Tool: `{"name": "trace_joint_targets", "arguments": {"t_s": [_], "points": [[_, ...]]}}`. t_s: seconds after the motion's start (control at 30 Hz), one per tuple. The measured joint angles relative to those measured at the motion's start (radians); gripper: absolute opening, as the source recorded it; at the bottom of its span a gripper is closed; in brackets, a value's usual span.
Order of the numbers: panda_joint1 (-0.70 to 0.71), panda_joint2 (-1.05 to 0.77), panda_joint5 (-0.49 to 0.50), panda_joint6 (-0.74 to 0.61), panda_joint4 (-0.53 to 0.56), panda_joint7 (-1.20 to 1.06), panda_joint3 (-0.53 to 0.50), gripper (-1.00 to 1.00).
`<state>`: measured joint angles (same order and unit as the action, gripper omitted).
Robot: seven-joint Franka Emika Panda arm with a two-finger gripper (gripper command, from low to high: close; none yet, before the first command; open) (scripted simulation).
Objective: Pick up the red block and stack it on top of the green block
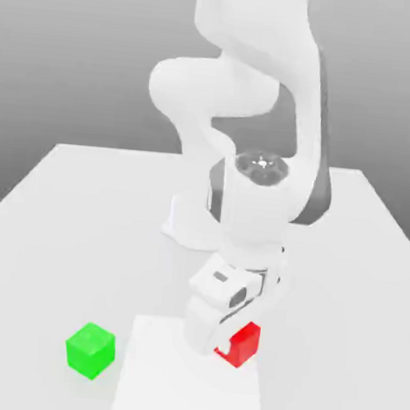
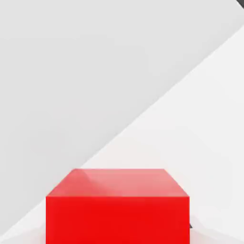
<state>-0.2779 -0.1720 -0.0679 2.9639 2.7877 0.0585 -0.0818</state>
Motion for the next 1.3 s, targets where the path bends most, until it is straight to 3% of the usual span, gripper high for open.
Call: {"name": "trace_joint_targets", "arguments": {"t_s": [0.3,0.77,0.9,1.17,1.2,1.3], "points": [[-0.014,0.185,0.073,-0.164,0.025,0.033,-0.037,-1.00],[0.309,0.187,0.077,-0.318,-0.126,-0.548,-0.237,-1.00],[0.420,0.146,0.048,-0.291,-0.144,-0.613,-0.198,-1.00],[0.392,0.005,-0.046,-0.163,-0.150,-0.684,-0.141,-1.00],[0.399,-0.014,-0.058,-0.146,-0.149,-0.692,-0.132,1.00],[0.399,-0.014,-0.058,-0.146,-0.149,-0.692,-0.132,1.00]]}}
